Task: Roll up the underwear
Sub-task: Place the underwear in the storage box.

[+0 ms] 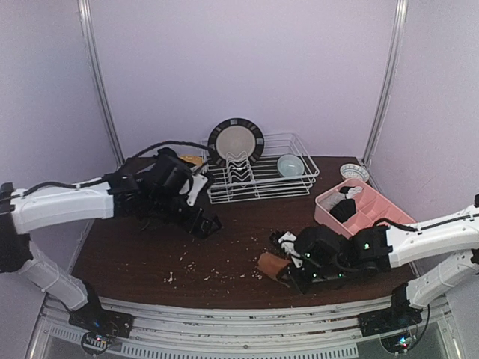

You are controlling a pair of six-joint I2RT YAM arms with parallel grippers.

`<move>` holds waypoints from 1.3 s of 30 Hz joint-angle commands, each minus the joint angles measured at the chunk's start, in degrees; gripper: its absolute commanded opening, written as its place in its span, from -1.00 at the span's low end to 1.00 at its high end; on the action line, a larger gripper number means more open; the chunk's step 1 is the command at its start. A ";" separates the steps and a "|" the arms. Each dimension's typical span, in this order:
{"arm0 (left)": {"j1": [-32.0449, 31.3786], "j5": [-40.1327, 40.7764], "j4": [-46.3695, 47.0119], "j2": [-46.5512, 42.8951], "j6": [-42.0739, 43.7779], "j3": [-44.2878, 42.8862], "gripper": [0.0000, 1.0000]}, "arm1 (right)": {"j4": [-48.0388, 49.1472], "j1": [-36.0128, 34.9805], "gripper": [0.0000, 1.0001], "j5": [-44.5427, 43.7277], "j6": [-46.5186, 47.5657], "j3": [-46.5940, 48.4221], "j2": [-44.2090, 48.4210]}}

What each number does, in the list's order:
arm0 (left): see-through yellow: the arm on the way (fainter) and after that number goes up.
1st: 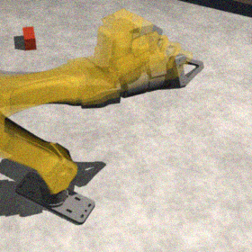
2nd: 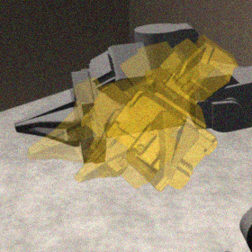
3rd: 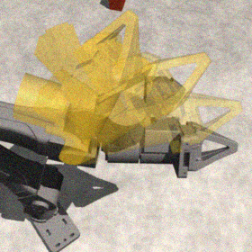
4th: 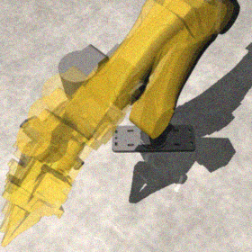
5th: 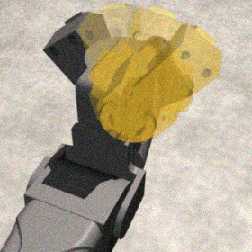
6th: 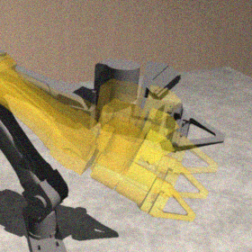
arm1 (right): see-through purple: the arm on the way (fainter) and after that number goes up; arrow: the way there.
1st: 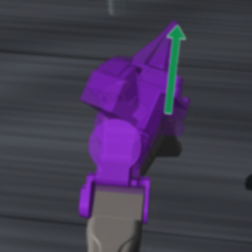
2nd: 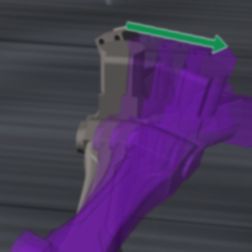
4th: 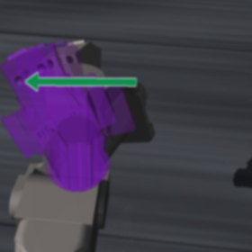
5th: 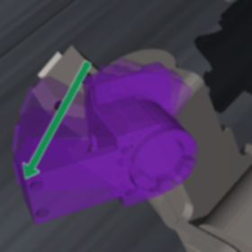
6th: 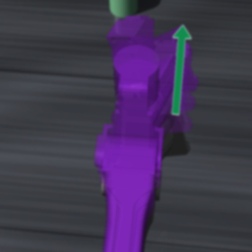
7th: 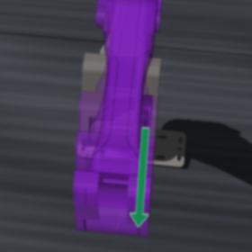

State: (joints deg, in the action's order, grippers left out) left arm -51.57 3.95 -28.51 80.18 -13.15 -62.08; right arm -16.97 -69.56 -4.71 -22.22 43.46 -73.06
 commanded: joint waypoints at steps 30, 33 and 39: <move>-0.20 20.81 1.05 -30.09 -22.55 25.67 0.95 | -20.06 55.79 -1.00 -33.88 -26.32 19.22 -12.22; -0.20 21.27 0.74 -31.00 -23.27 26.36 0.96 | -20.24 56.45 -1.00 -32.72 -28.11 21.06 -16.55; -0.20 23.09 -0.66 -33.49 -24.20 27.43 0.96 | -18.53 57.46 -1.00 -29.36 -29.91 23.54 -22.81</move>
State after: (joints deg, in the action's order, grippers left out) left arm -51.70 25.67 -30.11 48.56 -35.83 -35.33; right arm -35.53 -12.99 -35.22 -48.88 64.73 -93.27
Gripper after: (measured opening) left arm 0.978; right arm 0.186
